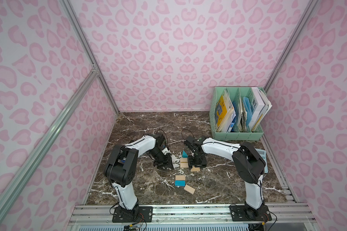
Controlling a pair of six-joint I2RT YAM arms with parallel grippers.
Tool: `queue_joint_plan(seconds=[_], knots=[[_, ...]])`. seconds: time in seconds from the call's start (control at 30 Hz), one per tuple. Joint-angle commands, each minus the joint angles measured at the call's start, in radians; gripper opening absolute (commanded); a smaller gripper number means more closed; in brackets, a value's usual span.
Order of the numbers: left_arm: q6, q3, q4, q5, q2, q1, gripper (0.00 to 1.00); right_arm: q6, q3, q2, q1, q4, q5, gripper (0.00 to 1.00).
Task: Assemble a carrot with building blocks
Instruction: Assemble the building block at the center of the board.
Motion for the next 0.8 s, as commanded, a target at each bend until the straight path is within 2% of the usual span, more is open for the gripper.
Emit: queue_joint_plan(seconds=[0.0, 0.23, 0.37, 0.6, 0.7, 0.77], knots=[[0.011, 0.008, -0.014, 0.000, 0.007, 0.001, 0.45, -0.003, -0.004, 0.000, -0.001, -0.009, -0.011, 0.62], [0.011, 0.009, -0.010, 0.003, 0.015, 0.002, 0.45, 0.003, -0.007, -0.019, -0.001, -0.002, -0.027, 0.75], [0.008, 0.012, -0.009, 0.003, 0.020, 0.000, 0.45, 0.009, -0.002, -0.036, -0.001, 0.002, -0.047, 0.78], [0.007, 0.002, -0.014, -0.007, 0.007, 0.001, 0.45, 0.052, 0.008, -0.165, 0.004, -0.058, -0.063, 0.78], [-0.004, -0.011, -0.023, -0.079, -0.014, 0.013, 0.45, 0.078, 0.031, -0.198, 0.057, -0.075, -0.082, 0.78], [-0.048, -0.032, -0.004, -0.103, -0.037, 0.057, 0.45, 0.080, 0.044, -0.174, 0.094, -0.090, -0.095, 0.78]])
